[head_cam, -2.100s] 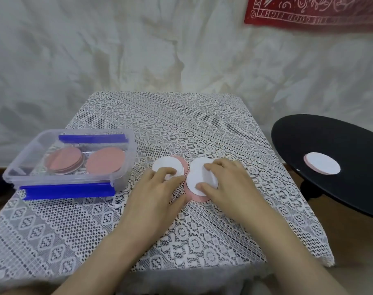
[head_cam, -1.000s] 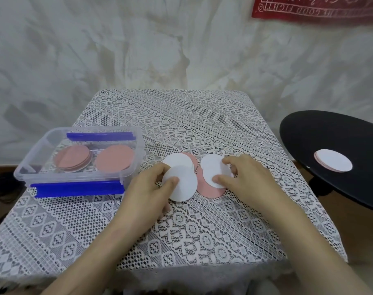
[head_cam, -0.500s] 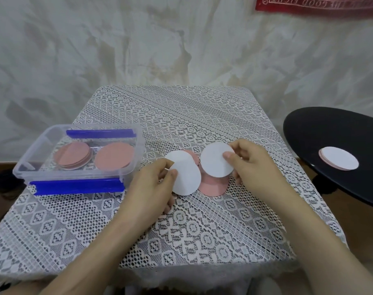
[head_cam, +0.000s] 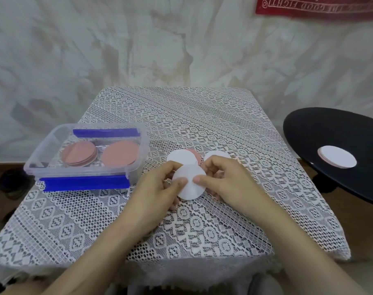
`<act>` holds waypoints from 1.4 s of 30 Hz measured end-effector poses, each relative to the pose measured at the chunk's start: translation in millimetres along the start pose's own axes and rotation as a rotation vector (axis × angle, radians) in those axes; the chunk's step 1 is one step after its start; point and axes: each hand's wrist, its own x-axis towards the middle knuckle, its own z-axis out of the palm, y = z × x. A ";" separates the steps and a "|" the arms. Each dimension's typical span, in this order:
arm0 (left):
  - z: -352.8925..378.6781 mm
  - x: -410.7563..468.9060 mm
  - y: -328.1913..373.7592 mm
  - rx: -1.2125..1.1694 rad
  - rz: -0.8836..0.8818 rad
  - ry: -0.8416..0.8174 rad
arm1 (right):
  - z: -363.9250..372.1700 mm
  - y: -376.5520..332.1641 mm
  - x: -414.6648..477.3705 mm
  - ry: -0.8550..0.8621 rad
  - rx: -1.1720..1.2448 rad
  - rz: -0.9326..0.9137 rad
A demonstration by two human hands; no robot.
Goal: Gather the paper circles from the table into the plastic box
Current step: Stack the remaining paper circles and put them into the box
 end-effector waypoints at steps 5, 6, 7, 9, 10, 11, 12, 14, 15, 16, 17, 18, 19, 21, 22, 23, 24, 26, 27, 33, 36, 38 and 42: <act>-6.1 3.2 -1.0 0.013 -0.019 0.073 | -16.5 -2.7 4.9 0.149 -0.407 0.018; -6.8 4.1 -1.3 0.022 -0.017 0.083 | -21.4 -1.5 5.5 0.124 -0.530 0.041; -7.5 4.9 -2.1 0.030 -0.018 0.087 | -25.2 0.8 6.4 0.078 -0.608 0.067; -7.7 6.1 -3.2 0.038 -0.019 0.087 | -29.6 3.1 7.4 0.007 -0.642 0.100; -7.6 6.6 -3.6 0.039 -0.016 0.086 | -30.8 3.6 7.5 -0.016 -0.641 0.102; -7.1 7.5 -3.7 0.042 -0.011 0.085 | -31.8 4.0 8.2 -0.031 -0.642 0.103; -6.7 8.0 -4.0 0.047 -0.007 0.084 | -32.6 4.0 8.7 -0.036 -0.642 0.104; -5.9 8.7 -4.7 0.060 -0.001 0.080 | -33.0 2.6 9.4 -0.019 -0.615 0.108; -5.5 8.8 -5.2 0.066 0.000 0.076 | -32.5 2.2 9.8 -0.001 -0.593 0.107; -5.0 8.6 -5.5 0.070 -0.002 0.072 | -31.7 1.6 10.2 0.016 -0.575 0.098; -4.8 8.3 -6.0 0.073 -0.007 0.069 | -30.9 1.4 11.0 0.032 -0.564 0.088; -4.8 7.8 -6.0 0.073 -0.012 0.068 | -30.4 1.3 11.7 0.049 -0.551 0.075; -4.9 7.8 -6.1 0.071 -0.018 0.069 | -30.2 2.0 13.1 0.071 -0.523 0.057; -5.4 7.6 -5.8 0.059 -0.028 0.069 | -31.1 3.3 14.9 0.119 -0.399 0.022; -5.9 7.0 -5.3 0.053 -0.030 0.074 | -32.3 2.7 15.0 0.138 -0.312 0.005; -6.4 6.1 -4.6 0.052 -0.026 0.080 | -33.7 0.7 14.5 0.149 -0.215 -0.006; -6.7 5.0 -3.9 0.054 -0.021 0.086 | -35.4 -2.5 12.8 0.148 -0.116 -0.012; -6.9 2.3 -2.8 0.067 -0.011 0.088 | -36.4 -9.2 5.9 0.108 0.035 -0.021; -6.7 0.6 -2.0 0.070 -0.004 0.084 | -34.3 -11.3 1.8 0.076 0.060 -0.022; -3.3 -12.0 4.1 0.067 0.084 0.010 | 5.2 -13.8 -17.1 -0.022 0.028 -0.041; -6.8 -16.4 2.4 0.117 0.139 0.023 | 13.2 -17.4 -19.4 0.067 0.066 -0.072; -10.3 -18.5 0.8 0.179 0.167 0.052 | 14.5 -19.2 -22.0 0.078 -0.046 -0.122; -13.9 -22.9 -1.8 0.343 0.200 0.085 | 13.3 -19.3 -29.7 0.042 -0.532 -0.223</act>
